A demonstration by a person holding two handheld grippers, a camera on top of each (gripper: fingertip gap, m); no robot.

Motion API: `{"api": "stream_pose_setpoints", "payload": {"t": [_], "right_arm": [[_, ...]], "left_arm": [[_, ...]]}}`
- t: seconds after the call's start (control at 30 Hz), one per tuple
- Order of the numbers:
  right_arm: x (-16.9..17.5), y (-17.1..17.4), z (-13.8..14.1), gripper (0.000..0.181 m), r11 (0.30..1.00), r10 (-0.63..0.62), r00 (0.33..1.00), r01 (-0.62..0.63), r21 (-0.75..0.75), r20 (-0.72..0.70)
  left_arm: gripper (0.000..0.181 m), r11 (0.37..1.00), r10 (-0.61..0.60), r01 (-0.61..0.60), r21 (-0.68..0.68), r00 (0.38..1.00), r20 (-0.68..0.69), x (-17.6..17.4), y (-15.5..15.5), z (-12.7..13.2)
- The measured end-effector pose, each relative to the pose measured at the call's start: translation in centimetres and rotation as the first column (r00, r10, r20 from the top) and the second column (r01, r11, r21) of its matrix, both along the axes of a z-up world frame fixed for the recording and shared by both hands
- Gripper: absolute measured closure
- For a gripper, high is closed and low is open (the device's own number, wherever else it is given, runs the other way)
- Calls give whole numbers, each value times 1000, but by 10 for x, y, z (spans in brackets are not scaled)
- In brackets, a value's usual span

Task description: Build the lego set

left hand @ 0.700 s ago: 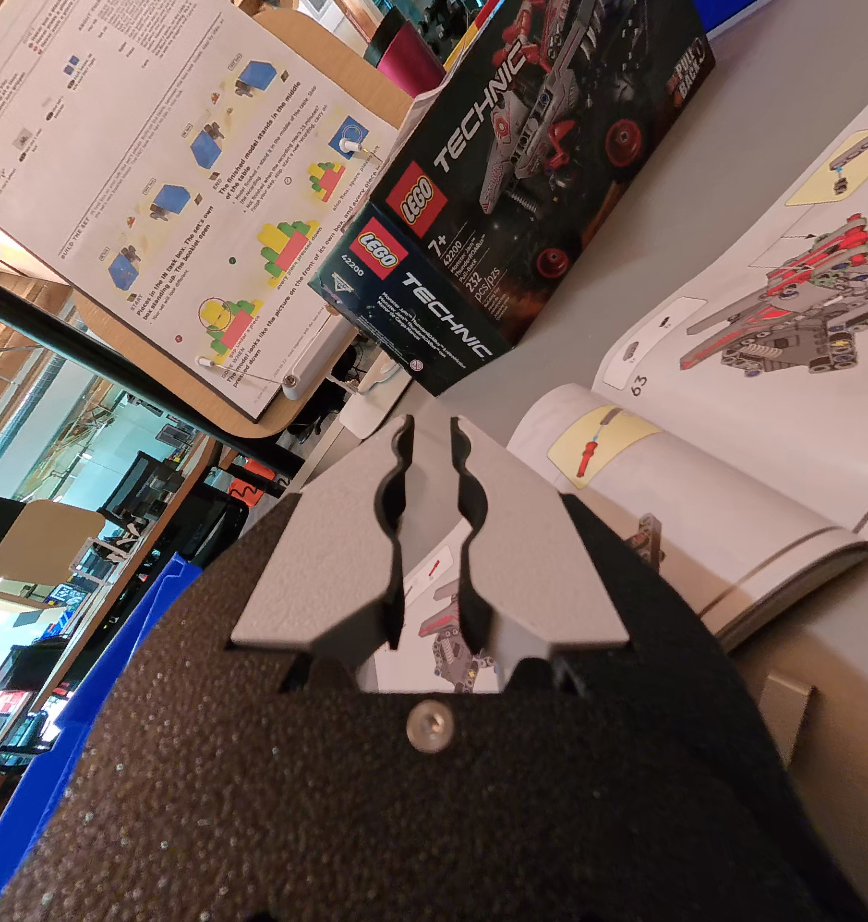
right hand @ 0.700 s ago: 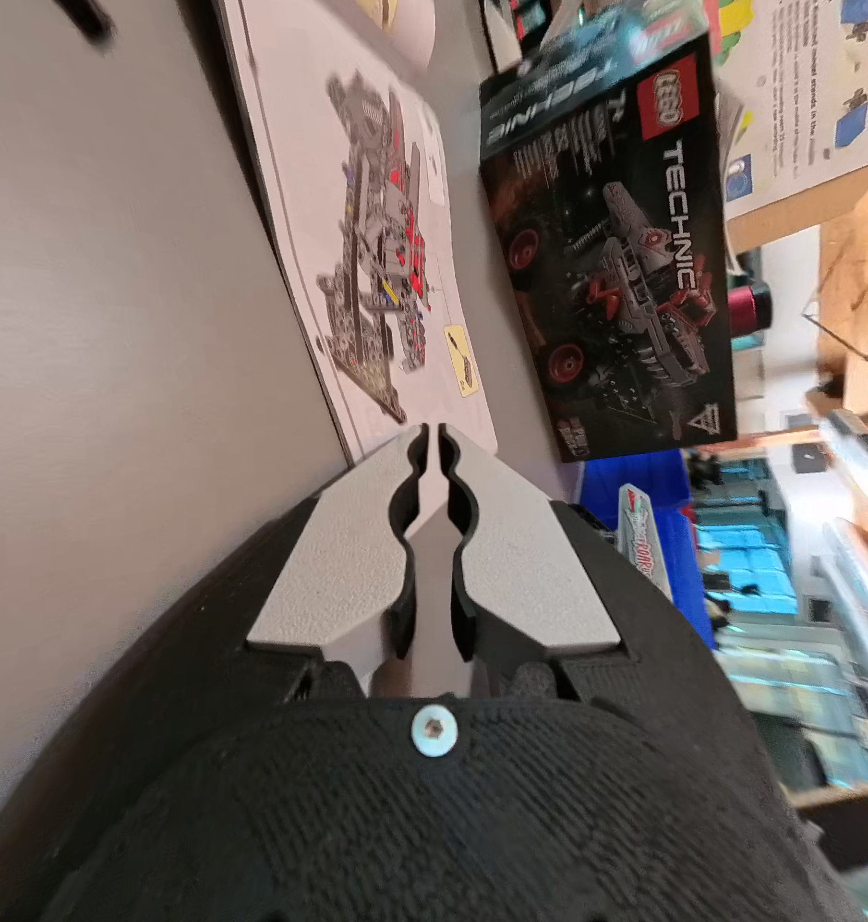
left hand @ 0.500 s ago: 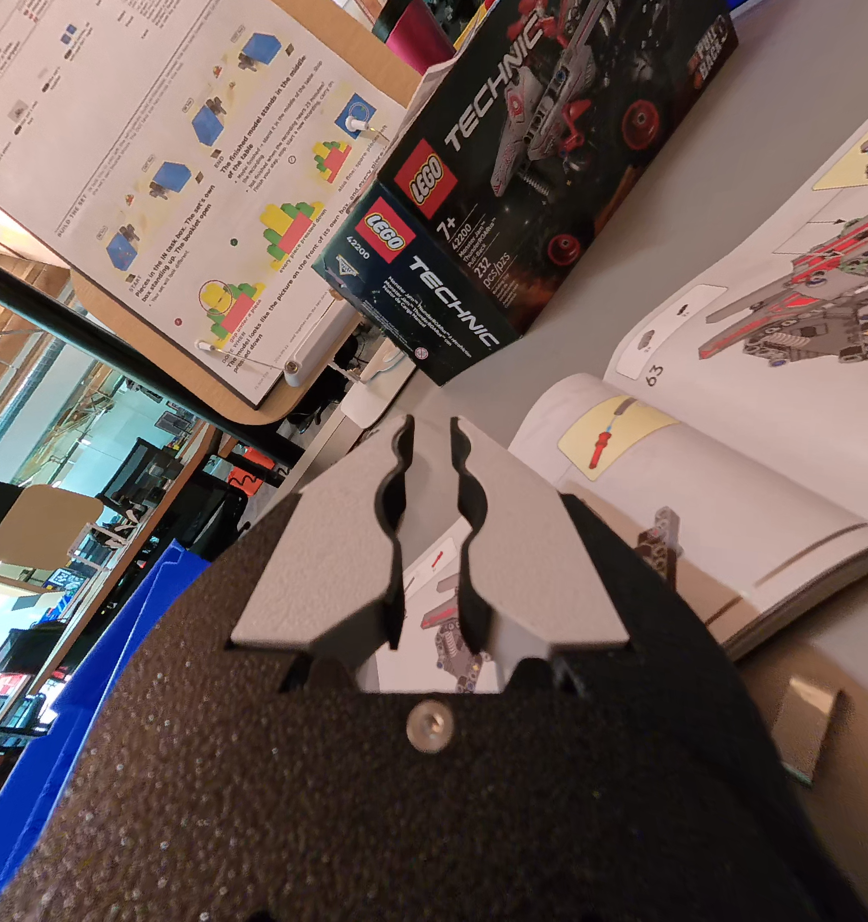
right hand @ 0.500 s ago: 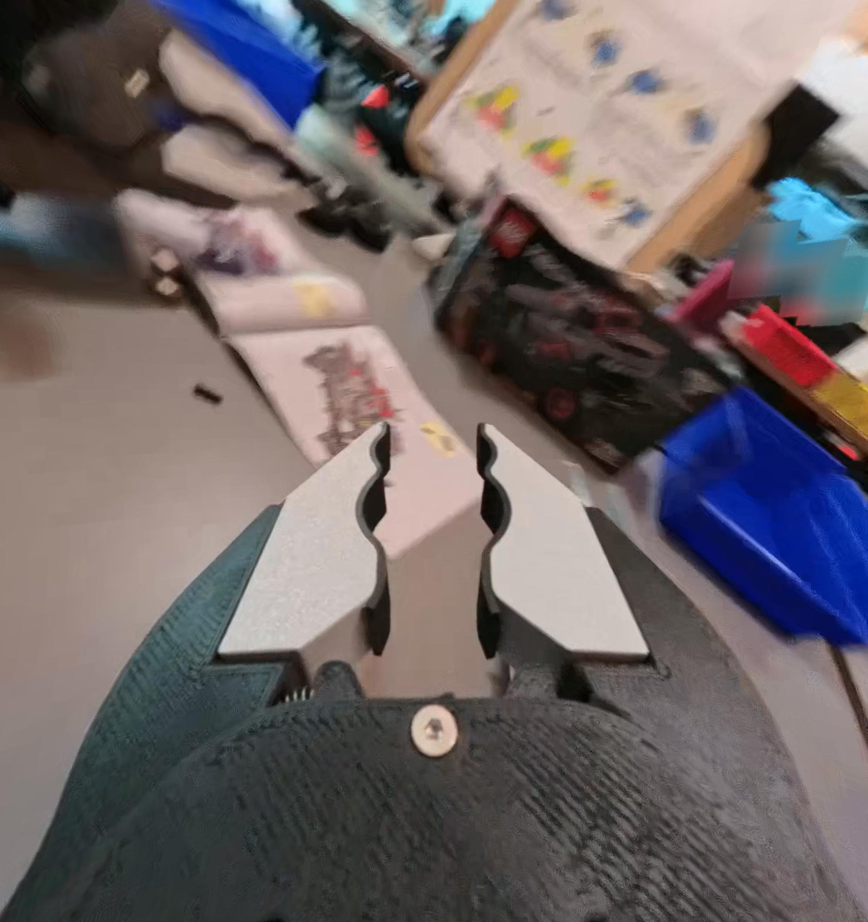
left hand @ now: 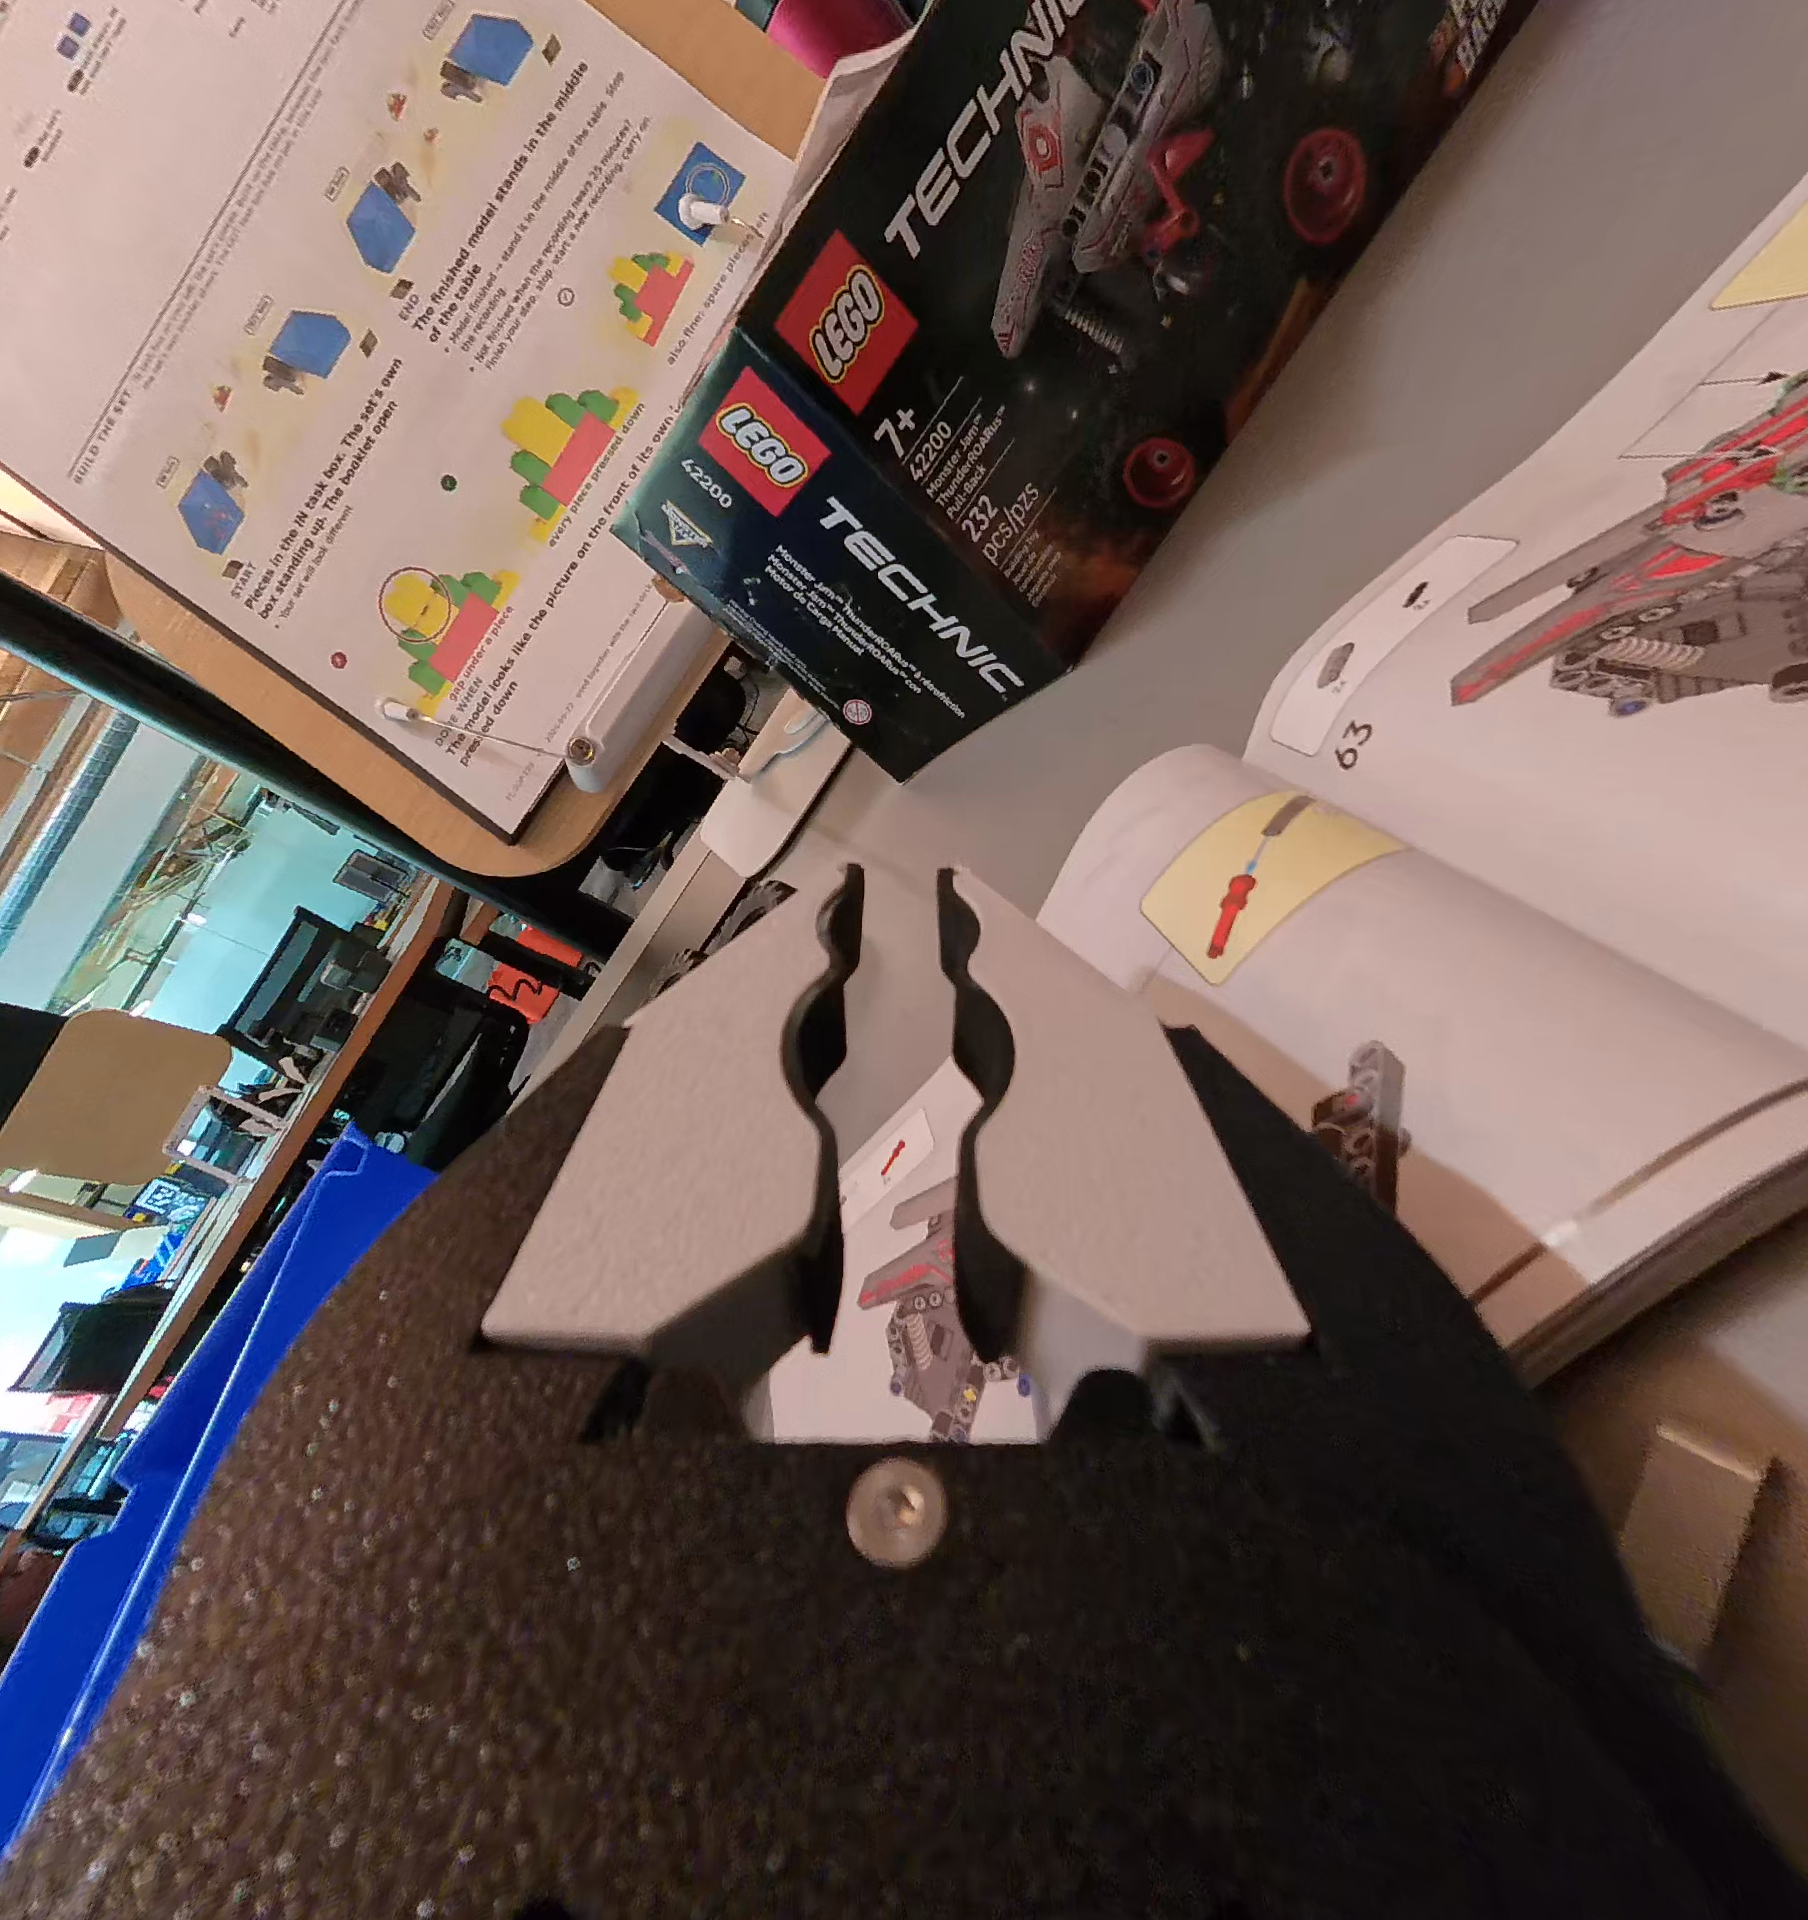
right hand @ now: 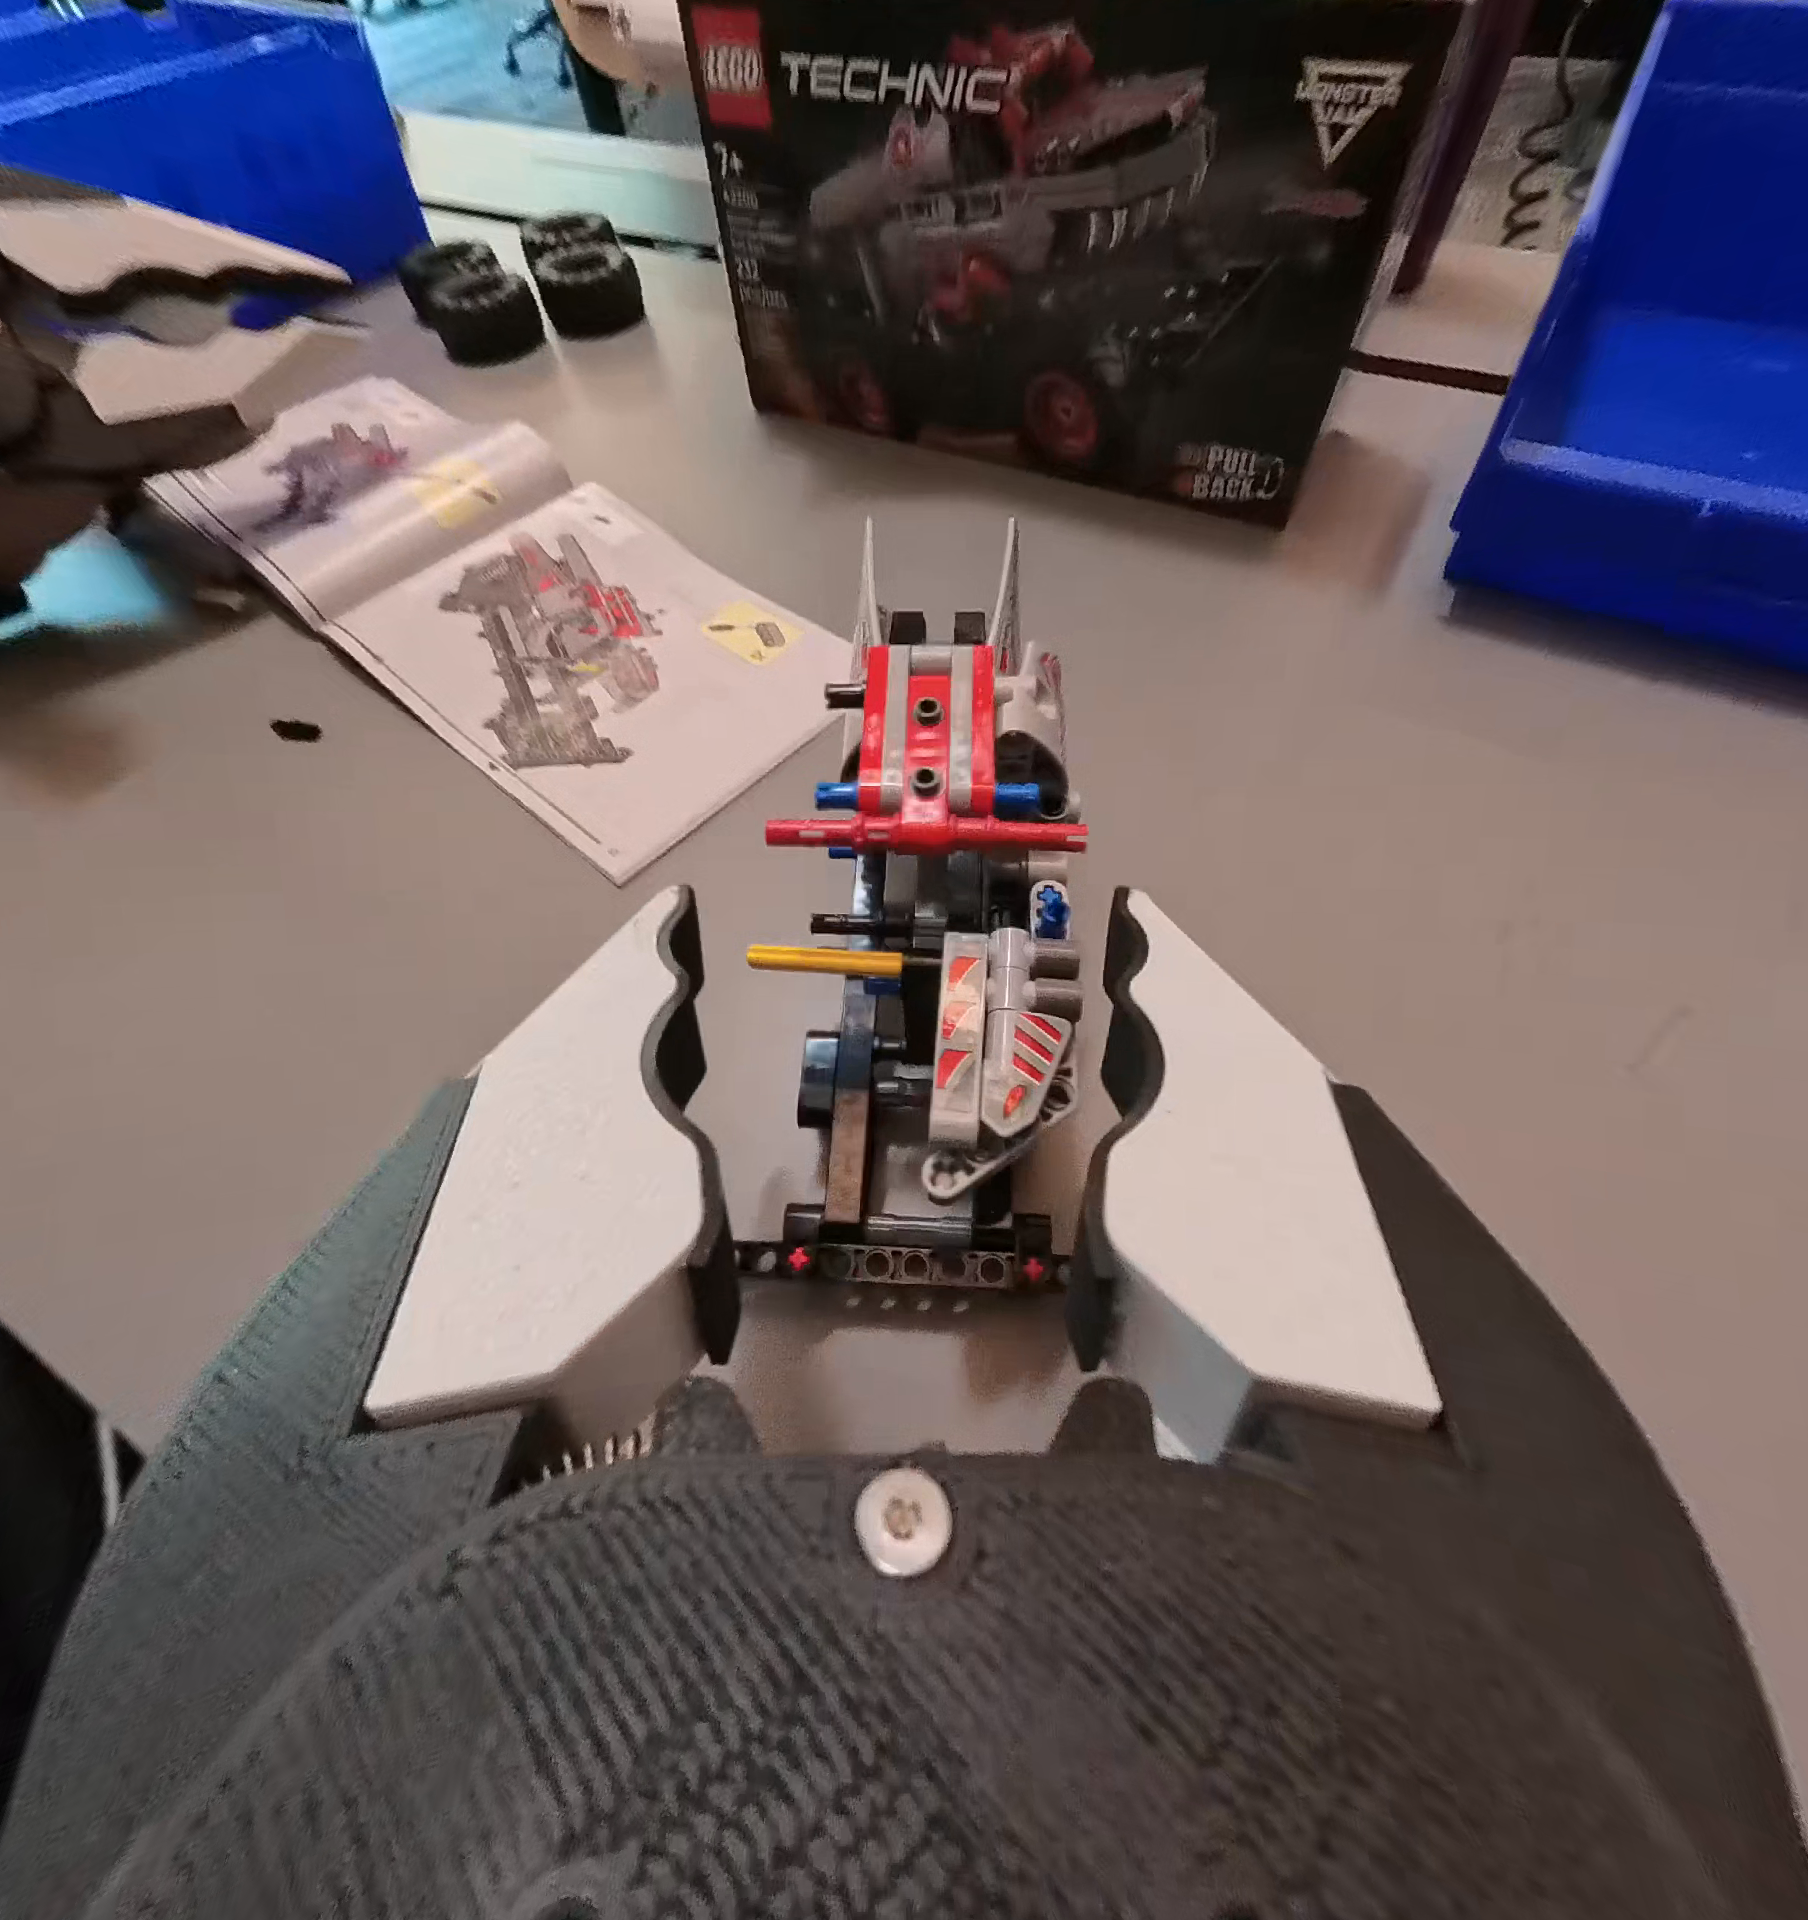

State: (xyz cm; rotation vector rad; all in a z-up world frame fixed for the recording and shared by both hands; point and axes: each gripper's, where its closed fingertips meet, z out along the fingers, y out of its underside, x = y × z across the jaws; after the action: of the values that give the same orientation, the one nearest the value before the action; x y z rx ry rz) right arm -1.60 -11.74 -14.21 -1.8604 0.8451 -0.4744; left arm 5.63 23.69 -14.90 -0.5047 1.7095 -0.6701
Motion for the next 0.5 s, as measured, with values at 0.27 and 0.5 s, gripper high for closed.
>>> {"api": "stream_pose_setpoints", "payload": {"t": [0.27, 0.5], "right_arm": [[8, -14, 9, 115, 994, -26, 993, 37, -99, 114], [10, -7, 5, 109, 996, 13, 994, -3, -86, 106]], "left_arm": [[170, 995, -41, 39, 94, 999, 17, 2, -14, -6], [170, 991, -62, 61, 115, 998, 8, 0, -21, -10]]}}
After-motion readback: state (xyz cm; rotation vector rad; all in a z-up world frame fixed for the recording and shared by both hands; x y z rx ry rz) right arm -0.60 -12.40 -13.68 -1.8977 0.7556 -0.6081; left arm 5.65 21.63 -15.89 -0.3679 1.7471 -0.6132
